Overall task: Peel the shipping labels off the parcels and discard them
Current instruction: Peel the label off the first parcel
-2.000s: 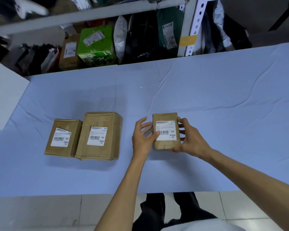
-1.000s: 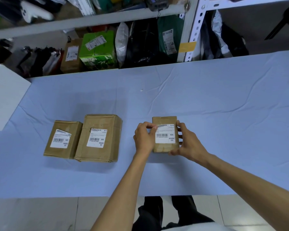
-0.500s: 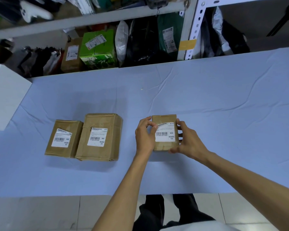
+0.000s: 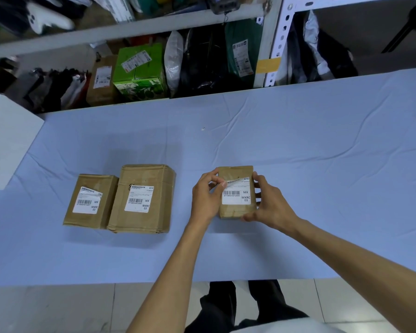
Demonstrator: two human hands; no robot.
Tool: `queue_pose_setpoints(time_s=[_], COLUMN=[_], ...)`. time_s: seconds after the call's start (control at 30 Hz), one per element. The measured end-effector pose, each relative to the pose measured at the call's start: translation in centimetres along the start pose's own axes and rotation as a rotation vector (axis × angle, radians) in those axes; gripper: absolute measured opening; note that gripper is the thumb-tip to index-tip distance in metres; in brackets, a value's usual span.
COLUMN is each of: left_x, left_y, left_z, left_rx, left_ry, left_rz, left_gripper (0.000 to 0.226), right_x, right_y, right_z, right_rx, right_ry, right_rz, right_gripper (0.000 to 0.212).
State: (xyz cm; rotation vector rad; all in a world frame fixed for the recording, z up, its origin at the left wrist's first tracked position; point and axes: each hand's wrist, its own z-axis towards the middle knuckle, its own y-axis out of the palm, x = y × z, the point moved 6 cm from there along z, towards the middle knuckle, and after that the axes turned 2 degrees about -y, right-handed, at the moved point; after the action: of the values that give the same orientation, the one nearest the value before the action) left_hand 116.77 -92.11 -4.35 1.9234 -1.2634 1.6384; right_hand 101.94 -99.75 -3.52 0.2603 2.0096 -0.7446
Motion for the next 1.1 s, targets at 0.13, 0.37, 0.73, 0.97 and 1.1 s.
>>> queue_pose_setpoints(time_s=[0.13, 0.37, 0.73, 0.97, 1.1], left_x=[0.08, 0.38, 0.61, 0.86, 0.80], left_y=[-0.01, -0.06, -0.15, -0.03, -0.22], left_z=[-0.04, -0.32, -0.69, -0.82, -0.77], left_rx=[-0.013, -0.021, -0.022, -0.025, -0.013], left_ry=[-0.009, -0.010, -0.008, -0.004, 0.004], left_rz=[-0.018, -0.007, 0.024, 0.049, 0.060], left_gripper=[0.015, 0.017, 0.018, 0.016, 0.017], right_x=[-0.04, 0.01, 0.35, 0.14, -0.35], right_y=[-0.09, -0.20, 0.02, -0.17, -0.03], right_z=[-0.02, 0.15, 0.41, 0.47, 0.33], right_rx=[0.001, -0.021, -0.027, -0.029, -0.041], right_ry=[-0.002, -0.013, -0.013, -0.013, -0.024], right_rz=[-0.004, -0.033, -0.108, -0.175, -0.188], right_gripper=[0.102, 0.094, 0.098, 0.098, 0.098])
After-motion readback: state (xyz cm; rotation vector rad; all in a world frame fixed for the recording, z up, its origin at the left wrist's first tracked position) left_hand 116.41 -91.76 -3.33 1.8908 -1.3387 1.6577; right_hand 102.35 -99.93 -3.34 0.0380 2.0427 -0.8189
